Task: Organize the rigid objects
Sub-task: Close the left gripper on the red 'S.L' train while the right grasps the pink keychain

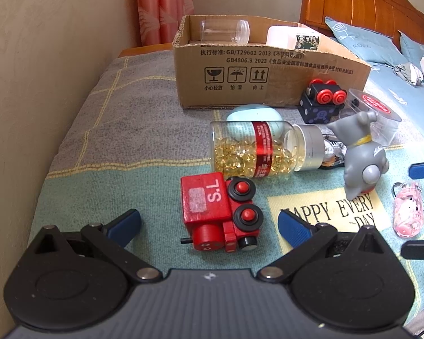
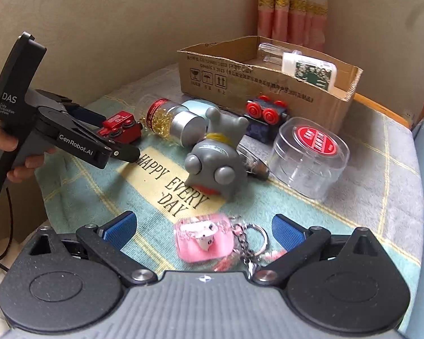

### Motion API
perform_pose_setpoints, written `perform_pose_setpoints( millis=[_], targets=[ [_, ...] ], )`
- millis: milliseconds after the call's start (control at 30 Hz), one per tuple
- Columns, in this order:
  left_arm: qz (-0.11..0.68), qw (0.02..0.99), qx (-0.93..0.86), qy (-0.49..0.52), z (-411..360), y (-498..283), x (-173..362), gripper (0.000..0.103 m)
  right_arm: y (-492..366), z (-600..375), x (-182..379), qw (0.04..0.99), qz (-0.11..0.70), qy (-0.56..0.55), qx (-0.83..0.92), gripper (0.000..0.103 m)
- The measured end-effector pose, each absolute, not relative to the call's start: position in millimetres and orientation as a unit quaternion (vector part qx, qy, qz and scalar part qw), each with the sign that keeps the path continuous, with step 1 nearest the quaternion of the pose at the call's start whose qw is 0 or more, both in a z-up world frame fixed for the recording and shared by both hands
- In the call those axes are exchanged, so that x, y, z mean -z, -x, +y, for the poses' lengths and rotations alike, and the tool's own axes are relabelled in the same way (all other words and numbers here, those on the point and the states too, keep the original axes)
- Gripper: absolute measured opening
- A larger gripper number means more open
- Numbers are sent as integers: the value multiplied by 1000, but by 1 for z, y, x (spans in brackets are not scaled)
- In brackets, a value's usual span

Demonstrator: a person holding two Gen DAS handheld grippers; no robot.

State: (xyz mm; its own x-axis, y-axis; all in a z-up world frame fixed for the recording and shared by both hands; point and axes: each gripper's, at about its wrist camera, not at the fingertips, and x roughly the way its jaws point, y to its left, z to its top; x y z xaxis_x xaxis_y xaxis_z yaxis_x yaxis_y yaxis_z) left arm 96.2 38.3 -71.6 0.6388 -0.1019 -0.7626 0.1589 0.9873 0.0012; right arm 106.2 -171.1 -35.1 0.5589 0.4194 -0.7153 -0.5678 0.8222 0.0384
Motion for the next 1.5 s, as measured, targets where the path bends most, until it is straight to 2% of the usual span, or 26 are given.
perform_pose_setpoints(
  millis=[100, 367, 633, 733, 800, 900, 1500],
  targets=[
    [420, 904, 72, -33, 39, -96, 71, 102, -107, -164, 38, 867, 382, 106, -302, 101],
    [404, 910, 75, -47, 34, -91, 63, 99, -95, -158, 40, 865, 383, 144, -291, 82],
    [412, 906, 83, -46, 27, -92, 57, 75, -96, -161, 40, 872, 379, 149, -273, 65],
    [416, 905, 82, -44, 29, -93, 60, 71, -95, -161, 39, 873, 379, 155, -266, 59],
    [415, 905, 81, -44, 30, -94, 61, 65, -95, -162, 38, 873, 380, 156, -263, 58],
    [415, 905, 85, -45, 31, -95, 59, 51, -95, -161, 38, 874, 381, 157, -258, 58],
    [418, 893, 151, -73, 23, -85, 29, 48, -98, -175, 18, 877, 393, 126, -246, 56]
  ],
)
